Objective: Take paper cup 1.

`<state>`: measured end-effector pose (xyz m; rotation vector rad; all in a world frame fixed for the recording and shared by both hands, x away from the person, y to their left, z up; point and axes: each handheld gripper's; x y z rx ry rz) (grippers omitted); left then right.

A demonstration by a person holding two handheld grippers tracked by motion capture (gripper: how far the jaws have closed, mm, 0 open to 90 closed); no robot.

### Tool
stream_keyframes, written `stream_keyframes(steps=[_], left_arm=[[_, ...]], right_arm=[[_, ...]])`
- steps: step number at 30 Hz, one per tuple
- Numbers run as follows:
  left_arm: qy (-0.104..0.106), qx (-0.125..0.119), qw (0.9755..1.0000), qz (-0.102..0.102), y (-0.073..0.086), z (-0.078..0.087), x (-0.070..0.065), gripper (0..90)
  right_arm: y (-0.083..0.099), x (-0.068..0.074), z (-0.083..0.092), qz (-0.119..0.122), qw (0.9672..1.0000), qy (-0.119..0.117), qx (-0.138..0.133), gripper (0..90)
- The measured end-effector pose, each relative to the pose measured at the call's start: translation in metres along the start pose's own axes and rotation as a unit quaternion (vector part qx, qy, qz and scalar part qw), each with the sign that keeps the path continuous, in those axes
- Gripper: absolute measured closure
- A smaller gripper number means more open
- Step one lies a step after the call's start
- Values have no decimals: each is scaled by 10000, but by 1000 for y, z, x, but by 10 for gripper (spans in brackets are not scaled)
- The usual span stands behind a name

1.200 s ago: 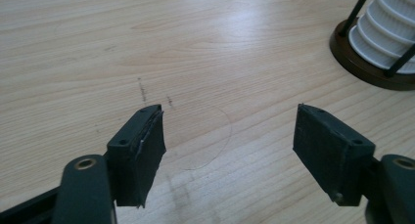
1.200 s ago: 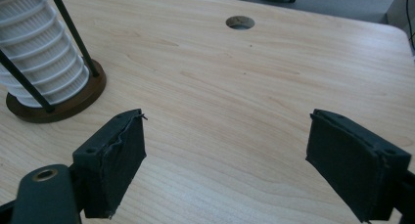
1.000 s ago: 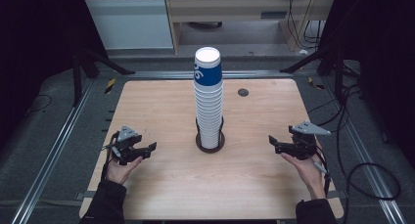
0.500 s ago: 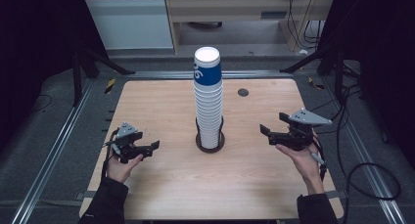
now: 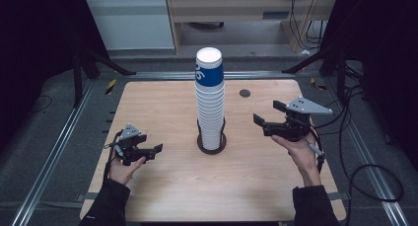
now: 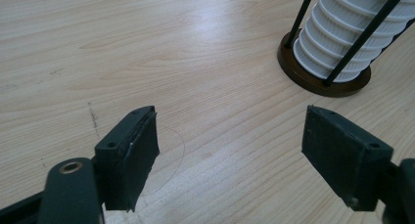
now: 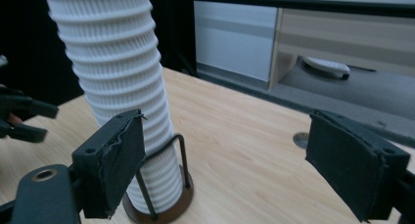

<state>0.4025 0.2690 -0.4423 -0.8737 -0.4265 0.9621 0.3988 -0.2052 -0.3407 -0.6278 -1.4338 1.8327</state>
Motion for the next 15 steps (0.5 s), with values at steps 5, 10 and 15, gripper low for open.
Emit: stream_keyframes(steps=[5,10,15], left_arm=[[43,3,10000,-13,0,-1,0,216],[85,-17,10000,-27,0,-1,-1,219],[92,-5,9999,-61,0,-1,-2,218]], right_arm=[[-16,7,-4,102,9998,-95,-106,136],[-31,13,-9,118,9994,-202,-247,134],[-46,21,-17,172,9987,-349,-330,128]])
Point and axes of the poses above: each handheld gripper's, and its own axes: z roughly backward along the jaws, y roughly out of its underside, x roughly to its left, and after that the axes turned 2 degrees about -y, right-handed
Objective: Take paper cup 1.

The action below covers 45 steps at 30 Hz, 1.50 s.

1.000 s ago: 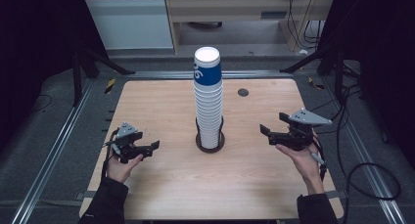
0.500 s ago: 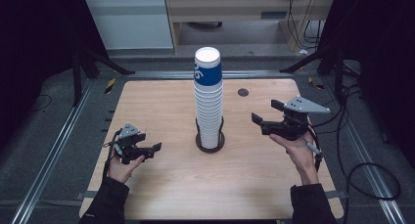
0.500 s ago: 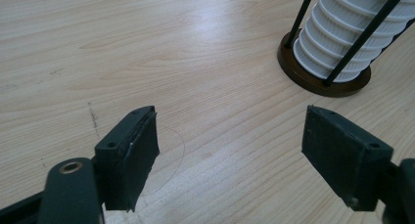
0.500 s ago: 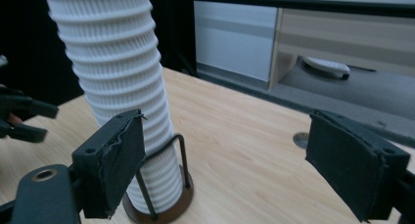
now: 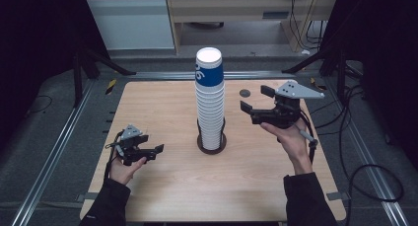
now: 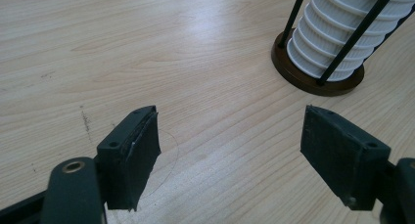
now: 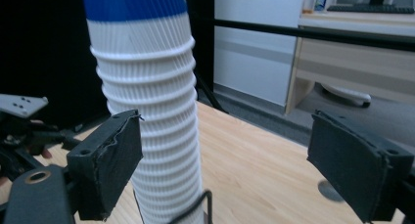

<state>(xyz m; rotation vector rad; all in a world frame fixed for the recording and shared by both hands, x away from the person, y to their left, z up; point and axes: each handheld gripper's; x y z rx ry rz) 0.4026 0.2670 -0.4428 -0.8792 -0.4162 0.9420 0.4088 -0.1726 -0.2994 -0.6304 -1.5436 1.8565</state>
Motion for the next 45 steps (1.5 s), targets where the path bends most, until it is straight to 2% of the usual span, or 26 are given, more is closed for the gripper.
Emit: stream_keyframes(steps=[8,15,22,33,38,45], left_arm=[[2,9,10000,-17,0,-2,-1,217],[16,30,10000,-9,1,-2,0,212],[20,55,10000,-28,1,-3,0,209],[13,54,10000,-49,1,-3,-1,206],[10,70,10000,-67,1,-4,-2,203],[3,64,9999,-78,1,-4,-2,202]], right_arm=[[-28,15,-15,50,9991,-342,-230,115],[-49,30,-33,209,9981,-502,-295,106],[-60,36,-52,114,9970,-666,-376,101],[-58,41,-81,125,9974,-660,-267,100],[-55,41,-89,63,9974,-646,-308,112],[-51,43,-101,88,9980,-594,-204,128]])
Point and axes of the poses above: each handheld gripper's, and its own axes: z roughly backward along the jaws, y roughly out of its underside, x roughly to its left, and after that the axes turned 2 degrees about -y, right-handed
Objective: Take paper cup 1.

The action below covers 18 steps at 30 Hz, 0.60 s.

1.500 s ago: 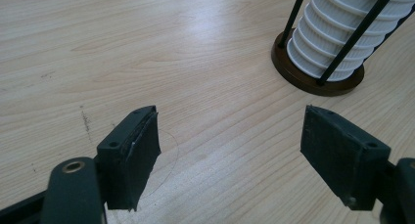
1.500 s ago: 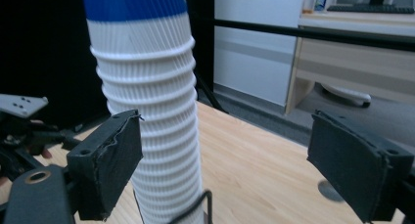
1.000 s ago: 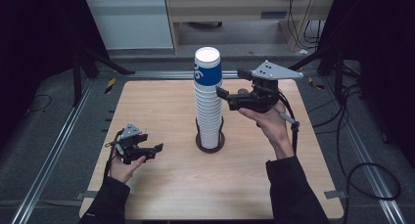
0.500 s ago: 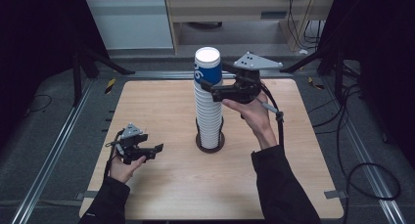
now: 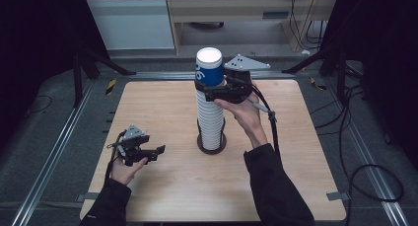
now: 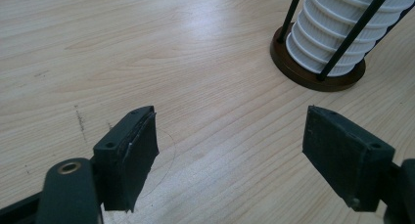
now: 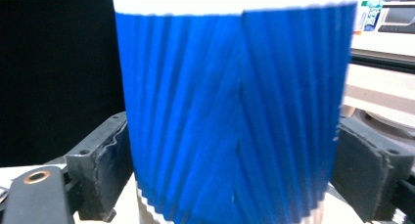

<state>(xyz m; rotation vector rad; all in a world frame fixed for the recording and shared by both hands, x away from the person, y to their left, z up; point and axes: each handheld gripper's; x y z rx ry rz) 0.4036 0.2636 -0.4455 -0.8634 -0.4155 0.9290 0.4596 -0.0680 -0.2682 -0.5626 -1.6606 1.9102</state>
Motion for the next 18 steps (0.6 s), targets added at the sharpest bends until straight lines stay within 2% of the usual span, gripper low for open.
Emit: stream_keyframes(steps=[7,18], left_arm=[[-2,-7,10000,1,0,0,0,202],[-1,23,10000,2,0,-1,0,199]], right_arm=[[2,-1,-5,-23,10000,16,-25,166],[-6,0,1,4,9998,2,-180,176]])
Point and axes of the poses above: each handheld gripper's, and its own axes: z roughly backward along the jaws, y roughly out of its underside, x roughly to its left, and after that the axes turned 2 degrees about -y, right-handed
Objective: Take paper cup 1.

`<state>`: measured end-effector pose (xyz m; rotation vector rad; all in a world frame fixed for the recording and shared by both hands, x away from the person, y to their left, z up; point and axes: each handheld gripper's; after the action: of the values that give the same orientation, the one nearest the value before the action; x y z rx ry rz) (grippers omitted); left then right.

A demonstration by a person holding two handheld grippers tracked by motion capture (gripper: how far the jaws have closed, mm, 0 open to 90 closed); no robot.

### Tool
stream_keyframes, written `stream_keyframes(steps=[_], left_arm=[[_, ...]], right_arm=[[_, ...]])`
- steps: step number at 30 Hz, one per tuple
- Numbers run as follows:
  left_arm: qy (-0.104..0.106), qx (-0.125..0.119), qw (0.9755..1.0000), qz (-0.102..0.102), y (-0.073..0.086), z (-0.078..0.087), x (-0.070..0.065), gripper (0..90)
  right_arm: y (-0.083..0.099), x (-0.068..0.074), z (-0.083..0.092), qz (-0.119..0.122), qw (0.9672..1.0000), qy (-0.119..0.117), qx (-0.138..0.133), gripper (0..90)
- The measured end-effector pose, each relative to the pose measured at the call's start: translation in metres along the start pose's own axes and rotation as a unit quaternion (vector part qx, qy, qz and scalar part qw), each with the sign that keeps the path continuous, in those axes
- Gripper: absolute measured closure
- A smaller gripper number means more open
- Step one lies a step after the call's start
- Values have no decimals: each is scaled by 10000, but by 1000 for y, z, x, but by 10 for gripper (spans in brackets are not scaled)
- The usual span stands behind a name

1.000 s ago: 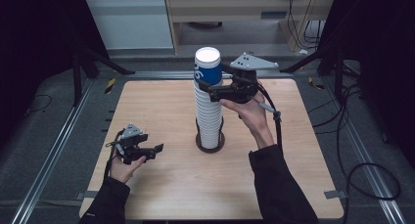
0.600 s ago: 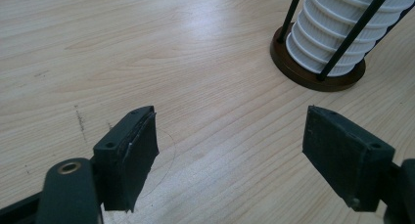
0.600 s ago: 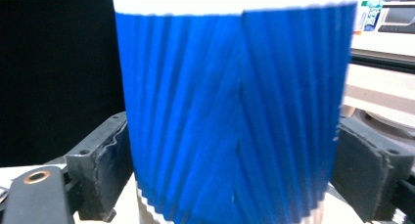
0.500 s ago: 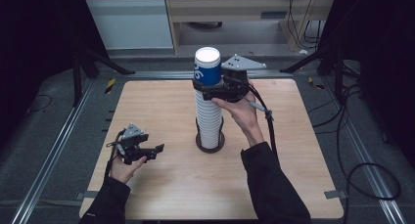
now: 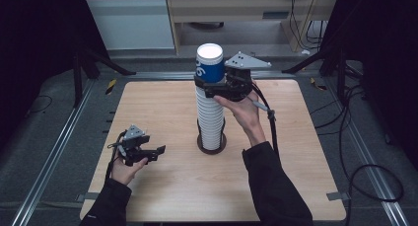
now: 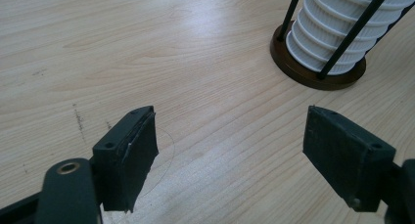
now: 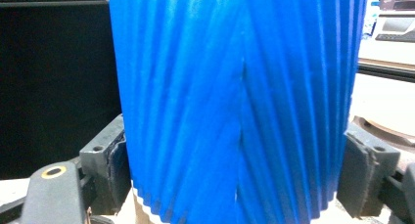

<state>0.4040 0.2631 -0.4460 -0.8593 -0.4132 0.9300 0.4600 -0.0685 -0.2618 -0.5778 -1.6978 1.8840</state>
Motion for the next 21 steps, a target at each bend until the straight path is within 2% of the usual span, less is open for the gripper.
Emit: stream_keyframes(steps=[16,21], left_arm=[[31,23,10000,32,0,-1,0,198],[31,14,10000,28,0,0,0,199]], right_arm=[[-23,-2,4,77,9997,-143,-159,192],[-33,-1,8,131,9994,-52,-303,194]])
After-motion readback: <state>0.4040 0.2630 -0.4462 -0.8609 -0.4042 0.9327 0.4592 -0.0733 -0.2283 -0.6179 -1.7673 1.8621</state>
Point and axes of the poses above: each handheld gripper's, and its own axes: z roughly backward along the jaws, y roughly out of its underside, x roughly to its left, and after that the axes turned 2 degrees about -y, right-handed
